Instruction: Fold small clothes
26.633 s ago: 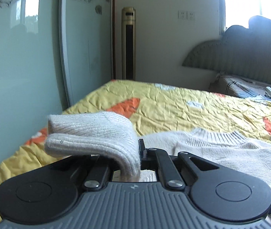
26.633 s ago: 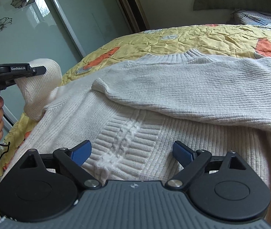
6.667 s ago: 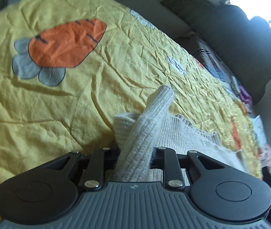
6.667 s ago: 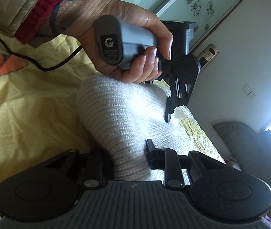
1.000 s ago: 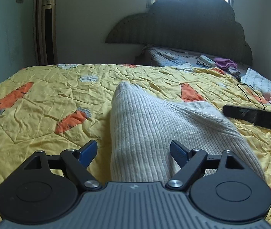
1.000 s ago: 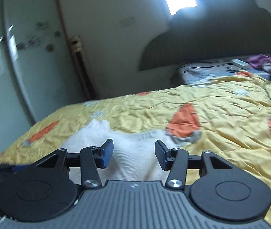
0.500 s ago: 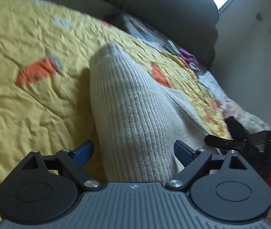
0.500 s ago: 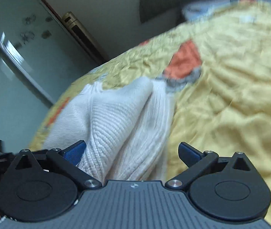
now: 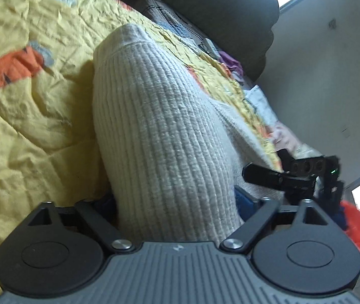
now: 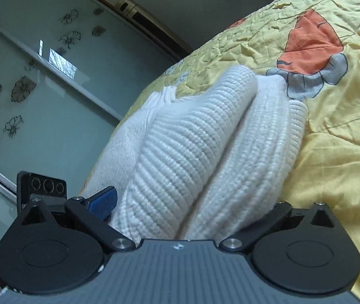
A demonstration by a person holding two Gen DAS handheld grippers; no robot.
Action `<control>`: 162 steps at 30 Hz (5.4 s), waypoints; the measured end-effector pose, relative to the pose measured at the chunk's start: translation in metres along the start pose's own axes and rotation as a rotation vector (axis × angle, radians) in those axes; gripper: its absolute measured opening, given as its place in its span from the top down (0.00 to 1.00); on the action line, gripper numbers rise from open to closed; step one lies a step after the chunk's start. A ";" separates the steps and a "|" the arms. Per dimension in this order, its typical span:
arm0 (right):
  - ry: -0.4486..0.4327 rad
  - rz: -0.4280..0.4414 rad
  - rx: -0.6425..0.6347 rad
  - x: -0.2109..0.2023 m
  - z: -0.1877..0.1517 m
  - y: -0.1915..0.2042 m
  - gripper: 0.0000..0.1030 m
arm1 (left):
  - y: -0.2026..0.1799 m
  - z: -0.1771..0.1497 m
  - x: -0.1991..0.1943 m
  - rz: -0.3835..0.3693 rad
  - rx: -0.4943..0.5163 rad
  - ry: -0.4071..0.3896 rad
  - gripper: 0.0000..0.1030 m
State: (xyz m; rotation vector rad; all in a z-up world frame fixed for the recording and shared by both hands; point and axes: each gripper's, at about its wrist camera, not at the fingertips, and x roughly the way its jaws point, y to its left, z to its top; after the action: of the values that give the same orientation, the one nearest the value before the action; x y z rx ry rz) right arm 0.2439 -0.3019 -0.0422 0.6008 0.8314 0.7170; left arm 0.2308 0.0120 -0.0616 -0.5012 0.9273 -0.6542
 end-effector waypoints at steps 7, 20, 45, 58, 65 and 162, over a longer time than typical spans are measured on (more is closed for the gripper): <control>-0.066 -0.035 0.034 -0.012 -0.007 0.011 0.33 | -0.025 -0.009 -0.012 0.081 0.107 -0.076 0.42; -0.040 -0.119 -0.071 0.057 0.019 0.056 0.39 | -0.009 0.011 -0.057 0.282 0.138 -0.165 0.41; -0.223 -0.531 -0.415 0.002 -0.085 0.140 0.39 | -0.069 -0.072 -0.095 0.636 0.319 -0.316 0.17; -0.164 -0.559 -0.307 -0.001 -0.118 0.132 0.14 | -0.089 -0.109 -0.087 0.664 0.248 -0.302 0.16; -0.118 -0.583 -0.308 -0.001 -0.144 0.142 0.03 | -0.081 -0.129 -0.084 0.674 0.192 -0.262 0.16; -0.058 -0.803 -0.336 0.006 -0.168 0.136 0.00 | -0.066 -0.173 -0.085 0.813 0.217 -0.281 0.00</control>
State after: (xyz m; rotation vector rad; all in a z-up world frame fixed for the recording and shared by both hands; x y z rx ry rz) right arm 0.0643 -0.1805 -0.0379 -0.0387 0.7902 0.0911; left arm 0.0274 0.0056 -0.0592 0.0051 0.6979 0.0604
